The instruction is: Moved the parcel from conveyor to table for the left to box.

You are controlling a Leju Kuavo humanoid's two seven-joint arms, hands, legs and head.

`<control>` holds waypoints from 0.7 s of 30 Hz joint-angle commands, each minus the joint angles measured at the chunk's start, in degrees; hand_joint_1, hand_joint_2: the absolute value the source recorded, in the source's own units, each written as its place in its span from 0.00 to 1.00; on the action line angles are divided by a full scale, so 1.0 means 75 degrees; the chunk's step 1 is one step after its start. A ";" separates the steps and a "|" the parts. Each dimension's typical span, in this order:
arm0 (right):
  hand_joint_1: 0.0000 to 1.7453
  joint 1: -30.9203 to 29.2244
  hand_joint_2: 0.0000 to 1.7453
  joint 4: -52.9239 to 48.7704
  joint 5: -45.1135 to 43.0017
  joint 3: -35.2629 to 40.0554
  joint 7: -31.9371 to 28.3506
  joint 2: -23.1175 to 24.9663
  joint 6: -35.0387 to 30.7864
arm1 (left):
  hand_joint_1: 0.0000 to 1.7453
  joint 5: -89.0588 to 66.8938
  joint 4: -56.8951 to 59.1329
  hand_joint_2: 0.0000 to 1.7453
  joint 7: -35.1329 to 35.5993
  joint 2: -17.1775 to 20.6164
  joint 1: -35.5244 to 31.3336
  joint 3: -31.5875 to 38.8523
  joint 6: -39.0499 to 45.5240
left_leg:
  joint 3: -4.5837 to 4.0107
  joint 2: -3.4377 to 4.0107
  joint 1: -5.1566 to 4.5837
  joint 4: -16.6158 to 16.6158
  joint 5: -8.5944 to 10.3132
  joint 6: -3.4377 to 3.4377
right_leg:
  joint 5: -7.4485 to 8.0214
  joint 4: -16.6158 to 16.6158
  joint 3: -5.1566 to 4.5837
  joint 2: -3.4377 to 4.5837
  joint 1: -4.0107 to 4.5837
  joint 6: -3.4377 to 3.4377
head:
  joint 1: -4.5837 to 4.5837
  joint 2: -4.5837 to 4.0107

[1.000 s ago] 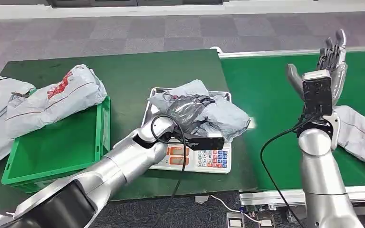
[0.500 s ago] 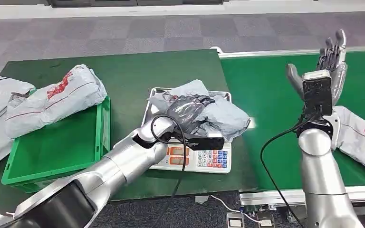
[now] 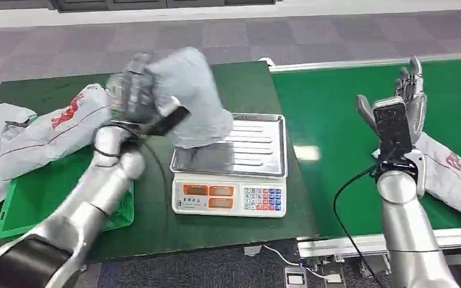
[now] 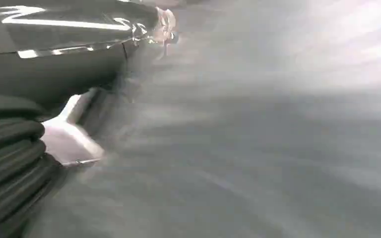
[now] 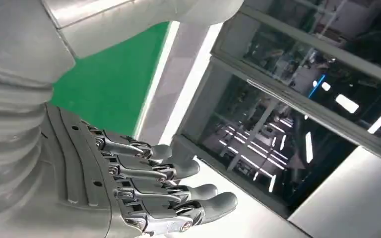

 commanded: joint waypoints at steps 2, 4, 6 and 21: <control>0.00 -0.0197 1.00 0.0495 -0.0049 0.0520 0.0050 -0.0075 -0.0039 | 1.00 -0.0598 -0.0505 1.00 0.0215 0.0011 0.0169 0.2007 0.0032 | -0.0005 -0.0070 0.0027 -0.0003 0.0011 -0.0003 | -0.0014 -0.0014 0.0027 -0.0071 0.0018 -0.0014 | 0.0000 0.0000; 0.00 -0.0213 1.00 0.0493 -0.0049 0.0523 0.0051 -0.0073 -0.0037 | 1.00 -0.0612 -0.0503 1.00 0.0217 0.0000 0.0165 0.1998 0.0032 | -0.0009 -0.0107 0.0025 -0.0005 0.0014 0.0003 | -0.0018 -0.0017 0.0041 -0.0100 0.0015 -0.0009 | 0.0003 0.0000; 0.00 -0.0213 1.00 0.0493 -0.0049 0.0523 0.0051 -0.0073 -0.0037 | 1.00 -0.0612 -0.0503 1.00 0.0217 0.0000 0.0165 0.1998 0.0032 | -0.0016 -0.0096 0.0022 -0.0001 0.0013 -0.0001 | -0.0016 -0.0008 0.0030 -0.0088 0.0011 -0.0011 | 0.0003 0.0000; 0.00 0.0022 1.00 0.0289 -0.0128 0.0478 0.0113 -0.0271 -0.0056 | 1.00 -0.1421 -0.0833 1.00 0.0635 0.0561 0.0523 0.2672 0.0032 | -0.0007 -0.0086 0.0017 -0.0008 0.0007 0.0001 | -0.0016 -0.0017 0.0035 -0.0080 0.0008 -0.0015 | 0.0003 0.0000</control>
